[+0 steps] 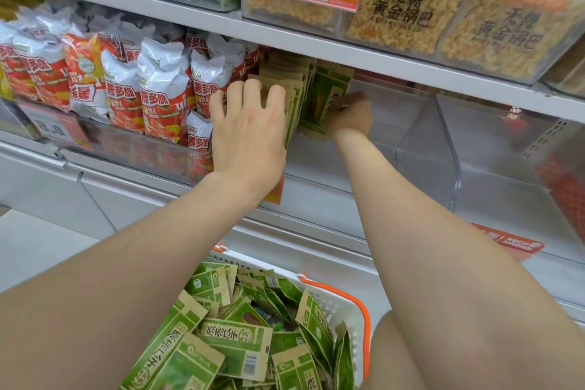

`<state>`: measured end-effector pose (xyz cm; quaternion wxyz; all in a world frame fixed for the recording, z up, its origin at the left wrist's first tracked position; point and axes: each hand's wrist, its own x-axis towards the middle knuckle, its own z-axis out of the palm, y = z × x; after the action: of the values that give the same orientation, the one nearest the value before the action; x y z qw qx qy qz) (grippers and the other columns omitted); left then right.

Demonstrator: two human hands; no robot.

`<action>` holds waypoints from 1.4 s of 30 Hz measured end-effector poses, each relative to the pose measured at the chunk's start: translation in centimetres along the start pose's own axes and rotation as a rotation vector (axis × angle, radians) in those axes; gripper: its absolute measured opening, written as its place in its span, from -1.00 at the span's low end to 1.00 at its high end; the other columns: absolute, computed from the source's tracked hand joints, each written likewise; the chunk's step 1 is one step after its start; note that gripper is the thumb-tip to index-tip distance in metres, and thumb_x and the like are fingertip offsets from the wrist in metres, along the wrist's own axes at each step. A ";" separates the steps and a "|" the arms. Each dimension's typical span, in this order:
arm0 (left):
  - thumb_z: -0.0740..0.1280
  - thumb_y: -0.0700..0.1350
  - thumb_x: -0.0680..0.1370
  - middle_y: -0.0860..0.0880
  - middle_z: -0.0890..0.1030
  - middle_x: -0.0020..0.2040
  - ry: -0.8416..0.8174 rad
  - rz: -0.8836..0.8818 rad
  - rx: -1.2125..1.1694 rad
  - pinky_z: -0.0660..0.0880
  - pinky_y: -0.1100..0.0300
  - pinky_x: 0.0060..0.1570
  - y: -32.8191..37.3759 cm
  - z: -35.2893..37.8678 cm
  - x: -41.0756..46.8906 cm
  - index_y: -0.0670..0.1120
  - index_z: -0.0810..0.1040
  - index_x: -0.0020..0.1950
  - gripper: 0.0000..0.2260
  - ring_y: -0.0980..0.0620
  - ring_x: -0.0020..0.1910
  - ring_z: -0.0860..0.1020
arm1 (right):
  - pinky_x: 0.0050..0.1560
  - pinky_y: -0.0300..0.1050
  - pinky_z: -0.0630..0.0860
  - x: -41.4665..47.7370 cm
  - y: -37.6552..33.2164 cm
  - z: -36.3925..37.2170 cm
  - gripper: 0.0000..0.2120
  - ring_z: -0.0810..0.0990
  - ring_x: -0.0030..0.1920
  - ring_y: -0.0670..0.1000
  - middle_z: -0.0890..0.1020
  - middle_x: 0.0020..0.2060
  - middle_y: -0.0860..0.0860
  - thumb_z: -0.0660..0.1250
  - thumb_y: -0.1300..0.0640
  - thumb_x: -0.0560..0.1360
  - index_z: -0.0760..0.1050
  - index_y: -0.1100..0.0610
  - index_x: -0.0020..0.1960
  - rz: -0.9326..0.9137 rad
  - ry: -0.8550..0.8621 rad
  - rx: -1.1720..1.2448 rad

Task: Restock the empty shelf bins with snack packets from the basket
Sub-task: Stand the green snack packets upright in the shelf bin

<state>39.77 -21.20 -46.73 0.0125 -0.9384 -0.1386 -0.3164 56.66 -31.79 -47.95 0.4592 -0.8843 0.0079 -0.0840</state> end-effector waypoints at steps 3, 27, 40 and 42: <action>0.59 -0.05 0.37 -0.14 0.47 0.27 -0.011 0.001 -0.010 0.32 -0.19 0.38 0.0 -0.3 -0.1 -0.05 0.45 0.35 -0.40 -0.23 0.33 0.41 | 0.32 0.07 0.56 -0.3 -0.1 0.2 -0.64 0.58 0.34 0.24 0.59 0.35 0.20 0.33 0.25 0.63 0.52 0.19 0.42 -0.039 -0.209 -0.097; 0.35 0.18 0.55 0.03 0.57 -0.07 -0.659 0.211 -0.099 0.55 0.04 -0.12 -0.5 -7.5 -6.9 0.05 0.55 0.02 -0.78 -0.11 -0.05 0.60 | 0.00 -0.03 0.61 -14.6 -1.8 -10.7 -0.71 0.64 -0.16 -0.02 0.70 -0.23 -0.09 0.19 0.23 0.41 0.68 0.03 -0.14 -0.880 -0.396 -0.278; 0.32 0.17 0.64 -0.05 0.64 0.27 -1.392 0.434 0.241 0.47 0.07 0.02 -0.5 -3.8 -11.6 -0.06 0.60 0.35 -0.59 -0.08 0.07 0.57 | -0.30 -0.07 0.49 -22.6 8.2 -2.4 -0.85 0.55 -0.21 0.12 0.58 -0.19 0.07 0.21 0.28 0.53 0.55 0.17 -0.08 -0.760 -1.246 -1.100; 0.32 0.14 0.64 -0.01 0.60 0.18 -1.394 0.427 0.257 0.44 0.09 -0.03 -0.9 -3.1 -11.4 0.00 0.57 0.27 -0.71 -0.09 0.02 0.53 | -0.15 0.00 0.58 -23.8 9.8 -0.6 -0.82 0.62 -0.02 0.15 0.62 -0.02 0.10 0.23 0.20 0.58 0.57 0.16 0.09 -0.774 -1.286 -1.061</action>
<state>28.98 -23.56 -51.09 0.0926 -0.9192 0.0353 0.3812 33.68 -35.72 -58.93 -0.1510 -0.7966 -0.5080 0.2908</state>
